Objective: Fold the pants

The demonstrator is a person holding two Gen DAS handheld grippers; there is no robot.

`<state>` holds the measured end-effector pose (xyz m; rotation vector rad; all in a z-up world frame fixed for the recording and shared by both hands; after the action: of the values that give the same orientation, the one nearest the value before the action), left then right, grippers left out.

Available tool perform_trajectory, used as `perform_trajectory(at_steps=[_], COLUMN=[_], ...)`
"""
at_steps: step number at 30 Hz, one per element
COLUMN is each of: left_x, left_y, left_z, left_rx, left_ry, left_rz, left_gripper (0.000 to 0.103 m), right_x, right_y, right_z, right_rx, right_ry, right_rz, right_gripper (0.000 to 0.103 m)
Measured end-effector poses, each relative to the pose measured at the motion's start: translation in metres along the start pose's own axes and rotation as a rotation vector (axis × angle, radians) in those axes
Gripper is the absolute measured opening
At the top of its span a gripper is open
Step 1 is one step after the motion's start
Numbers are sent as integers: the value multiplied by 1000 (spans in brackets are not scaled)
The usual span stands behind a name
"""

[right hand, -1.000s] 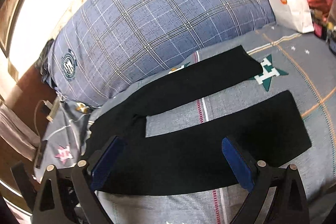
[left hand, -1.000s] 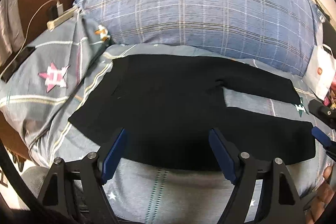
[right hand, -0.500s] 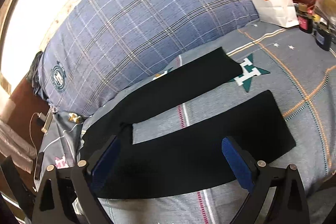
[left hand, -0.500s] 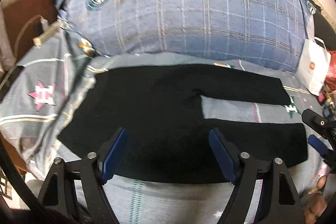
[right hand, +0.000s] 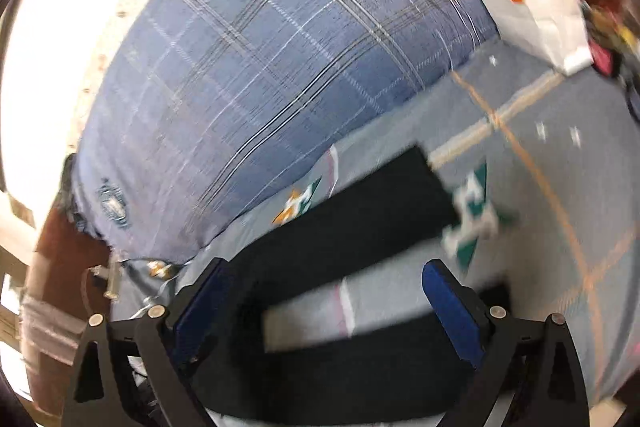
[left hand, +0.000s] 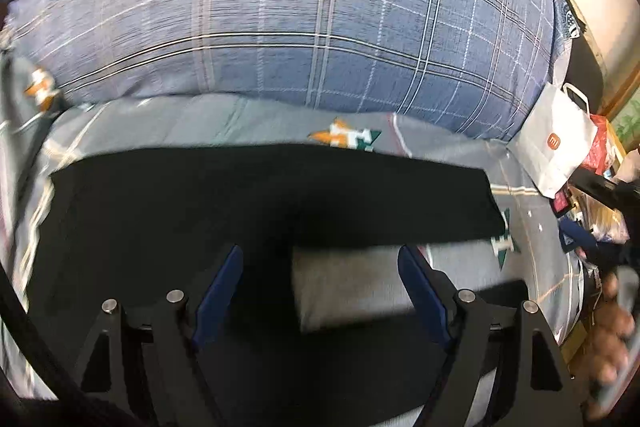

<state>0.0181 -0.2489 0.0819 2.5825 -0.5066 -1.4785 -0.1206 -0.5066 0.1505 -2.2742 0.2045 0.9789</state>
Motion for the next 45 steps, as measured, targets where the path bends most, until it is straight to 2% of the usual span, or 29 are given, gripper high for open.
perform_trajectory(at_steps=[3, 4, 5, 8, 11, 13, 16, 17, 18, 20, 22, 25, 27, 31, 36, 41, 45], left_x=[25, 34, 41, 51, 41, 37, 40, 42, 42, 41, 40, 41, 37, 36, 67, 104, 117], left_y=[-15, -24, -32, -46, -53, -54, -50, -49, -49, -48, -48, -50, -49, -35, -2, 34, 46], left_z=[-2, 2, 5, 4, 1, 2, 3, 5, 5, 7, 6, 4, 2, -12, -42, -70, -80], left_rx=[1, -26, -56, -124, -133, -128, -123, -119, -115, -110, -121, -193, -229, -257, -330, -330, -390], left_ry=[-8, -34, -77, -153, -119, -110, -130, -138, -138, -126, -119, -162, -166, -171, -254, -300, -306], left_rz=[13, -4, 5, 95, 89, 76, 100, 106, 104, 100, 125, 231, 270, 248, 273, 149, 146], left_gripper=[80, 80, 80, 80, 80, 80, 80, 80, 80, 80, 80, 80, 80, 80, 80, 80, 80], right_x=[34, 46, 63, 95, 118, 137, 145, 146, 144, 132, 104, 64, 41, 14, 12, 3, 12], right_y=[25, 35, 46, 58, 59, 64, 49, 44, 42, 38, 28, 16, 13, 15, 12, 14, 21], right_z=[-22, -25, -29, -49, -67, -61, -50, -45, -41, -38, -38, -31, -19, 12, 32, 34, 35], right_rx=[13, 30, 59, 65, 4, -1, -160, -194, -197, -201, -197, -193, -183, -165, -215, -244, -237], right_ry=[9, -11, -51, -106, -115, -168, -145, -156, -156, -122, -51, 23, 63, 59, 59, 54, 2], right_rz=[38, 47, 51, 46, 104, 121, 273, 313, 321, 333, 283, 214, 186, 105, 146, 121, 140], right_gripper=[91, 89, 83, 80, 80, 76, 49, 17, 9, 8, 8, 7, 7, 7, 7, 7, 7])
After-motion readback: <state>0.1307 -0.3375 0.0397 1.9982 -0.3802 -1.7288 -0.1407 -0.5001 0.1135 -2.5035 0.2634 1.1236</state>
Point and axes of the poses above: each gripper's, at about its wrist camera, not at the fingertips, and x roughly the way its jaws point, y to its right, z to its underside, the point moved 2 cm from there along x, roughly the way its jaws point
